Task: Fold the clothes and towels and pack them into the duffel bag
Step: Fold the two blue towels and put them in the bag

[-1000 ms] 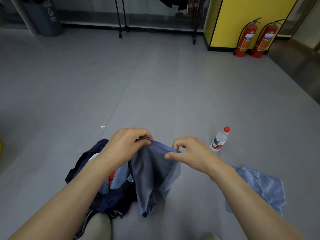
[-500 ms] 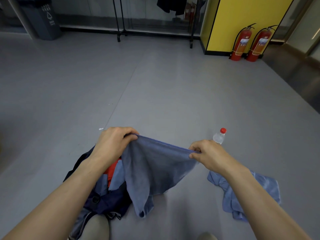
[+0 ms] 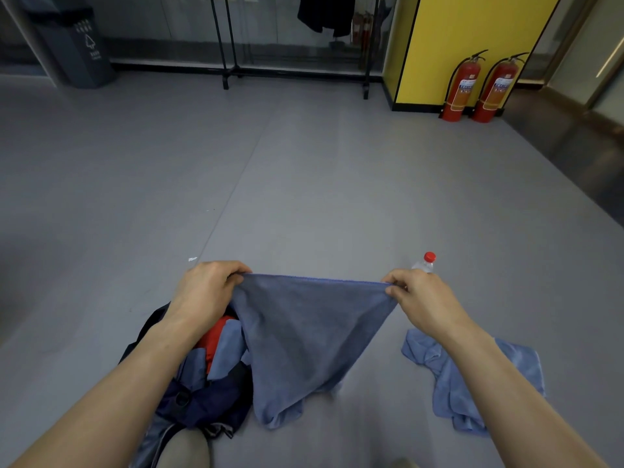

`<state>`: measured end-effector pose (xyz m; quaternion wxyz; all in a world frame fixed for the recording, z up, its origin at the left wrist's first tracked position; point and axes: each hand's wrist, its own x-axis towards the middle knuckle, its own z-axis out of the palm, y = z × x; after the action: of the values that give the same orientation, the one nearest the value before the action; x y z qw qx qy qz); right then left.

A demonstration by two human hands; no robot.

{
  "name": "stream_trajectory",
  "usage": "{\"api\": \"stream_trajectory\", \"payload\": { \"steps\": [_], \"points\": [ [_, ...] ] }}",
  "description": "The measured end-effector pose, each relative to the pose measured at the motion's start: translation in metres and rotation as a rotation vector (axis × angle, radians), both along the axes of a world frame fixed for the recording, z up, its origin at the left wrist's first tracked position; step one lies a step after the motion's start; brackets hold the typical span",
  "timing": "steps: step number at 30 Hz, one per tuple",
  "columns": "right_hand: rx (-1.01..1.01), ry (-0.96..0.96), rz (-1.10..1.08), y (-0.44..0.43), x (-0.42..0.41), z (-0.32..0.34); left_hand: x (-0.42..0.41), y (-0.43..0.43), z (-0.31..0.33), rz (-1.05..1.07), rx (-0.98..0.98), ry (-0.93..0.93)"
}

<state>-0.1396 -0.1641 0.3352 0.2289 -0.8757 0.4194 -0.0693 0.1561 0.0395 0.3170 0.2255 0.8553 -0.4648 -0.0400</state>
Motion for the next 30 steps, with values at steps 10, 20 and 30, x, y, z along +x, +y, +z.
{"api": "stream_trajectory", "payload": {
  "steps": [10, 20, 30],
  "points": [
    [0.251, -0.327, -0.225, -0.03, 0.019, -0.038, -0.003, -0.023, -0.024, 0.145, -0.105, 0.173],
    [-0.15, -0.439, -0.21, -0.13, 0.057, 0.086, 0.046, -0.134, 0.09, 0.086, -0.401, 0.064],
    [-0.355, -0.407, -0.077, -0.117, 0.007, 0.093, 0.015, -0.113, 0.083, -0.019, -0.48, -0.079]
  ]
}}
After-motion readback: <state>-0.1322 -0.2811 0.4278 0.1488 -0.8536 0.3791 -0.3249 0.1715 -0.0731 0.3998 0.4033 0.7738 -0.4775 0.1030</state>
